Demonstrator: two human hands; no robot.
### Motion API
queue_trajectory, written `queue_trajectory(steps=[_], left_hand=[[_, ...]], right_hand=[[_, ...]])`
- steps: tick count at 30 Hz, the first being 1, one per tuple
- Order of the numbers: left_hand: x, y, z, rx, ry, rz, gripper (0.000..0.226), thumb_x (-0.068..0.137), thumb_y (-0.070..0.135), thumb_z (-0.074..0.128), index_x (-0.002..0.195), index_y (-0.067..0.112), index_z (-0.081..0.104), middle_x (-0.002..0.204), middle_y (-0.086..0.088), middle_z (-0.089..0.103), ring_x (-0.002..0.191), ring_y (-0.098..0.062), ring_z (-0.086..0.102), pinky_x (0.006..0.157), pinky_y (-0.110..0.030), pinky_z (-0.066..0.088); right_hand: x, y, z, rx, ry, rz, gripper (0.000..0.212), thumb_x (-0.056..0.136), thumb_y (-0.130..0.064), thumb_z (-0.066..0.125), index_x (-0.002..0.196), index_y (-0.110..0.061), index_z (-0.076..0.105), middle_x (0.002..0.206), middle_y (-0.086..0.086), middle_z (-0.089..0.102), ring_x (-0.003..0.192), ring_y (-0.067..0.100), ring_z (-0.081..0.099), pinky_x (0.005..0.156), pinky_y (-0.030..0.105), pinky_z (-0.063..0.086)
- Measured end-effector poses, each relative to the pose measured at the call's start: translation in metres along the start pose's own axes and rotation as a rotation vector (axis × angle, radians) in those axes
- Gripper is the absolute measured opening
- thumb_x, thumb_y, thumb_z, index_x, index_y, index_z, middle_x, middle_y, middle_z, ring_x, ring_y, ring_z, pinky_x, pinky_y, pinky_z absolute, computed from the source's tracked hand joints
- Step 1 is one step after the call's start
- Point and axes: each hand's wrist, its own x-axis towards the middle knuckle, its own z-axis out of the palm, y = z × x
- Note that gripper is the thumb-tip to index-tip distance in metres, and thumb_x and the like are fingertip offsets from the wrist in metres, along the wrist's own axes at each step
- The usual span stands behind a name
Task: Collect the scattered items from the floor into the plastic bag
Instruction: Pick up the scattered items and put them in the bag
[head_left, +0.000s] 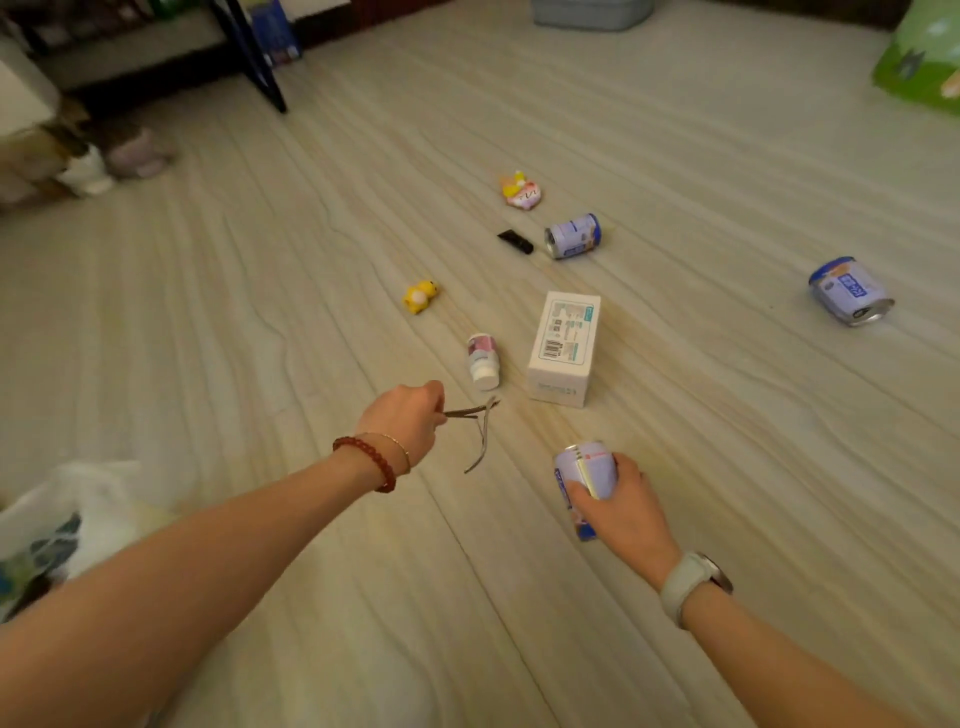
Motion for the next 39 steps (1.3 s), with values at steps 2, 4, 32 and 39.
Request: queue_trajectory(steps=[2, 4, 32, 39], left_hand=[[-0.013, -0.024, -0.024, 0.019, 0.062, -0.031, 0.015, 0.092, 0.019, 0.047, 0.097, 0.007, 0.053, 0.092, -0.017, 0.066, 0.085, -0.035, 0.059, 0.067, -0.036, 0.043], [-0.034, -0.052, -0.043, -0.018, 0.141, -0.092, 0.015, 0.092, 0.019, 0.046, 0.097, 0.007, 0.054, 0.088, -0.016, 0.065, 0.083, -0.035, 0.059, 0.065, -0.034, 0.044], [-0.296, -0.303, -0.003, -0.104, 0.89, -0.772, 0.015, 0.079, 0.018, 0.062, 0.067, 0.01, 0.056, 0.054, -0.008, 0.062, 0.048, -0.029, 0.056, 0.058, -0.035, 0.046], [-0.276, -0.311, 0.026, 0.131, 0.527, -0.819, 0.015, 0.074, 0.015, 0.068, 0.062, 0.011, 0.059, 0.048, -0.008, 0.058, 0.061, -0.028, 0.056, 0.065, -0.036, 0.036]], right_hand=[[-0.005, -0.041, 0.017, 0.072, -0.035, -0.076, 0.062, 0.064, -0.041, 0.067, 0.113, -0.005, 0.052, 0.109, 0.014, 0.063, 0.098, 0.031, 0.059, 0.085, 0.038, 0.049], [-0.015, -0.082, 0.035, 0.131, -0.094, -0.153, 0.054, 0.072, -0.028, 0.072, 0.116, -0.006, 0.05, 0.109, 0.011, 0.06, 0.097, 0.028, 0.058, 0.083, 0.035, 0.048], [-0.173, -0.34, 0.327, 0.048, -0.57, -0.76, 0.07, 0.071, -0.025, 0.072, 0.124, -0.012, 0.027, 0.105, 0.005, 0.057, 0.094, 0.025, 0.06, 0.081, 0.036, 0.051], [-0.159, -0.303, 0.345, -0.564, -0.579, -0.843, 0.059, 0.076, -0.038, 0.063, 0.118, -0.007, 0.037, 0.106, 0.018, 0.062, 0.096, 0.037, 0.06, 0.077, 0.039, 0.049]])
